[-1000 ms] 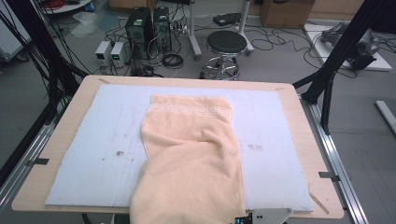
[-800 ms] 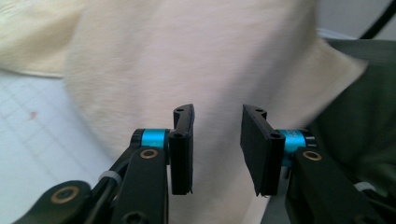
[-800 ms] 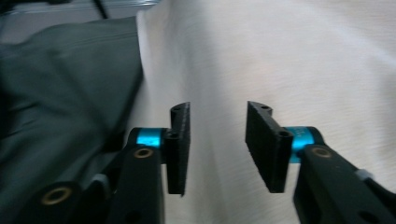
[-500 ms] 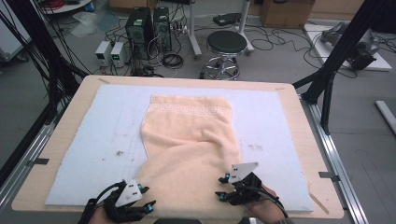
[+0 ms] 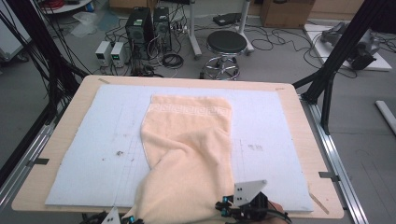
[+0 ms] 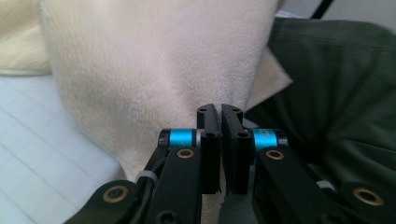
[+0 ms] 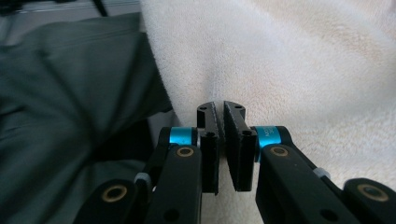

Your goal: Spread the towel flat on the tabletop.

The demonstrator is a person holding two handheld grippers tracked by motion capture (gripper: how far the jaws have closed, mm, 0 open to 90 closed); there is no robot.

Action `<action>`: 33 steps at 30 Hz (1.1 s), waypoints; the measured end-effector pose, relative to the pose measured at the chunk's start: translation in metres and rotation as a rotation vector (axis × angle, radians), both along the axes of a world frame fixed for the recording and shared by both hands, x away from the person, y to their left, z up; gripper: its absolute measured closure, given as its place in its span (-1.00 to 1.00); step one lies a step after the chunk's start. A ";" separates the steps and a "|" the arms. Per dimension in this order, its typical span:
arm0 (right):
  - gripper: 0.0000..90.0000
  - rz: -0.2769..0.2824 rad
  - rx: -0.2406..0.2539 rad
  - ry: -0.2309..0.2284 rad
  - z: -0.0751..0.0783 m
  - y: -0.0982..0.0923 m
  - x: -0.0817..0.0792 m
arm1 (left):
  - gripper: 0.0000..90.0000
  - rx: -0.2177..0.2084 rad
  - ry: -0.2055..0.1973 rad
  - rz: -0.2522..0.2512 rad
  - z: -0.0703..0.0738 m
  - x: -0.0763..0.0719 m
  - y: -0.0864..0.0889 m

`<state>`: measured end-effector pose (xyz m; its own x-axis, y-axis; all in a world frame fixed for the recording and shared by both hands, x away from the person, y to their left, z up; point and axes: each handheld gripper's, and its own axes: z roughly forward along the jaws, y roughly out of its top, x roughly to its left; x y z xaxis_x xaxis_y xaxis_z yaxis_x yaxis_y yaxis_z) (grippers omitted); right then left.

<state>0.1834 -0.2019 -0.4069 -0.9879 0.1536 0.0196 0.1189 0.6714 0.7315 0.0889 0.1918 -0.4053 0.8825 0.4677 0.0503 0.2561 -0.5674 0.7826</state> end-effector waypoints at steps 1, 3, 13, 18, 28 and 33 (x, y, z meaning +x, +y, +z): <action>0.83 0.018 -0.002 0.002 0.002 -0.001 -0.007 | 0.88 -0.003 -0.006 -0.019 0.002 -0.008 0.000; 0.70 0.043 0.006 -0.005 0.007 -0.003 -0.021 | 0.64 -0.016 -0.033 -0.024 0.004 -0.020 0.002; 0.49 -0.102 -0.035 -0.068 0.004 -0.009 0.028 | 0.51 -0.015 -0.041 0.192 -0.003 0.057 0.009; 0.46 -0.148 -0.044 -0.045 -0.017 -0.009 0.050 | 0.64 0.017 0.015 0.197 -0.013 0.095 -0.008; 0.42 -0.150 -0.056 -0.013 -0.029 -0.008 0.061 | 0.81 0.054 0.088 0.105 -0.030 0.118 -0.037; 0.62 -0.148 -0.039 0.017 -0.030 -0.009 0.064 | 0.96 0.054 0.050 0.116 -0.021 0.108 -0.024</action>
<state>0.2475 -0.2114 -0.4374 -0.9539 0.2988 0.0273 0.2310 0.6731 0.7025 0.1971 0.1679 -0.4258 0.8245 0.5647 0.0357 0.3604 -0.5728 0.7363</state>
